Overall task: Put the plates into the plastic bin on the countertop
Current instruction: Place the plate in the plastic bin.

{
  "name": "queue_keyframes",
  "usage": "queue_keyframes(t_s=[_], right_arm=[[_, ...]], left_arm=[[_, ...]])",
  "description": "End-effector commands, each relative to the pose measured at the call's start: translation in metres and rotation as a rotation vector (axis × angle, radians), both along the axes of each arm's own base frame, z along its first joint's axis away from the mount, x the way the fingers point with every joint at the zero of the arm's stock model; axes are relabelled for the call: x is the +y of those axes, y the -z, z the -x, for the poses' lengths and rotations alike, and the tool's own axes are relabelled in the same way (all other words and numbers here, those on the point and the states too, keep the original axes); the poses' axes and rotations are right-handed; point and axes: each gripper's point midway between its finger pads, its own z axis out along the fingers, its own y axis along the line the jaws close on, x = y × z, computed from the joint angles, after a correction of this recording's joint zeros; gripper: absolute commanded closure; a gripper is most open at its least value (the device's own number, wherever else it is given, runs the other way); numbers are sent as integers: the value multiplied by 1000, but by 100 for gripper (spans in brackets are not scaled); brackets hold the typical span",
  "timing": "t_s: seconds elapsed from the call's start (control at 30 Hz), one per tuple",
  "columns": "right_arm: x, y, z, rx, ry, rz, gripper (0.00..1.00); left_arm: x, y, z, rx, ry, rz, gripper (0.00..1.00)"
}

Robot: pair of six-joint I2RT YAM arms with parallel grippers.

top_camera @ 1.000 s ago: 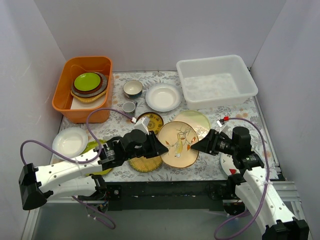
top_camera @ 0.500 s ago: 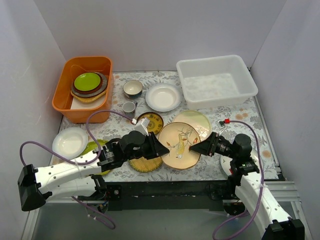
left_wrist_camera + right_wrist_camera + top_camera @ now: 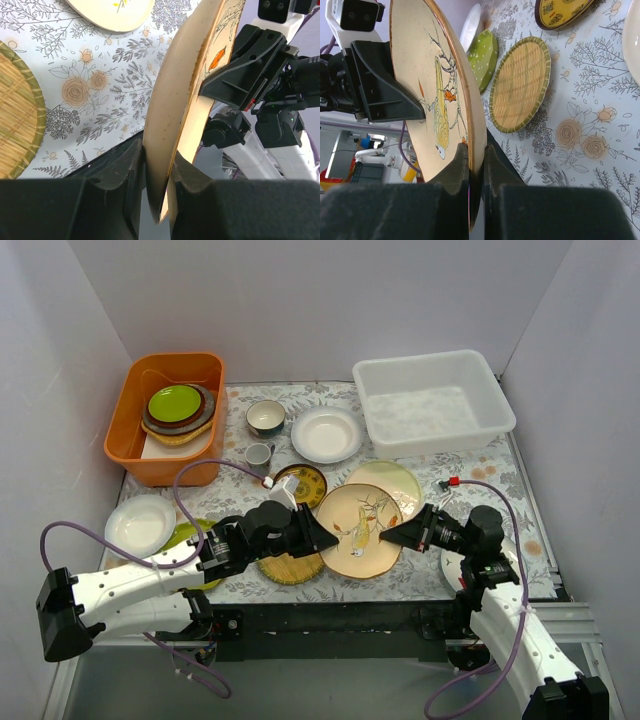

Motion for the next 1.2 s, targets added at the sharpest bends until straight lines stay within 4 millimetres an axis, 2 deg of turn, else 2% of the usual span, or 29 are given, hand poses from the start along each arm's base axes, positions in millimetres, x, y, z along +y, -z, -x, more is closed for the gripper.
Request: queue_keyframes(t_s=[0.0, 0.03, 0.07, 0.13, 0.17, 0.2, 0.23, 0.27, 0.3, 0.4, 0.43, 0.5, 0.57, 0.63, 0.67, 0.73, 0.77, 0.83, 0.87, 0.9, 0.97, 1.03, 1.07, 1.17], right_arm=[[3, -25, -2, -126, -32, 21, 99], [2, -22, -3, -108, -23, 35, 99], [1, -27, -6, -137, -20, 49, 99], [0, -24, -12, -127, 0, 89, 99], [-1, -29, -14, -118, 4, 108, 99], [-2, -27, -17, -131, 3, 137, 99], [-4, -30, -23, -142, 23, 153, 99], [-5, -26, -23, -109, 26, 180, 99], [-6, -33, -28, -136, 30, 201, 99], [-9, -38, -40, -125, 56, 249, 99], [-10, -38, -44, -132, 65, 263, 99], [-10, -43, -51, -132, 72, 274, 99], [-9, -47, -55, -137, 76, 279, 99], [-10, -54, -63, -150, 88, 293, 99], [-11, -55, -66, -150, 94, 301, 99], [-12, -63, -74, -156, 107, 324, 99], [-13, -68, -78, -175, 112, 338, 99], [-17, -67, -87, -163, 135, 379, 99], [-17, -76, -95, -188, 142, 393, 99], [-20, -78, -101, -191, 160, 410, 99], [-22, -90, -111, -219, 175, 428, 99], [-25, -92, -123, -217, 197, 451, 99], [-26, -101, -129, -235, 207, 453, 99], [-30, -99, -148, -222, 229, 484, 99]], left_arm=[[-13, -53, -5, -73, 0, 156, 96], [-13, -52, -6, -73, -2, 147, 93], [-13, -49, -6, -73, 1, 132, 87], [-12, -44, -7, -70, -6, 108, 76], [-12, -44, -8, -76, -5, 101, 65], [-12, -42, -9, -75, -10, 91, 60], [-12, -40, -9, -76, -10, 82, 52], [-12, -40, -10, -79, -9, 75, 43], [-11, -35, -10, -76, -10, 50, 31], [-11, -33, -13, -83, -9, 15, 13], [-11, -38, -14, -90, -11, 16, 10], [-9, -33, -15, -94, -10, -22, 2], [-8, -37, -19, -106, -23, -43, 2], [-3, -28, -22, -106, -29, -108, 2], [-1, -32, -26, -118, -47, -122, 2], [5, -19, -28, -108, -51, -209, 2], [7, -20, -32, -116, -65, -236, 2], [13, -11, -33, -109, -65, -303, 2], [16, -1, -34, -104, -62, -361, 2], [16, -2, -36, -109, -66, -375, 2], [18, 8, -37, -98, -58, -433, 2], [19, 12, -40, -99, -62, -463, 2], [19, 17, -41, -99, -58, -483, 2], [20, 25, -41, -90, -55, -510, 2]])
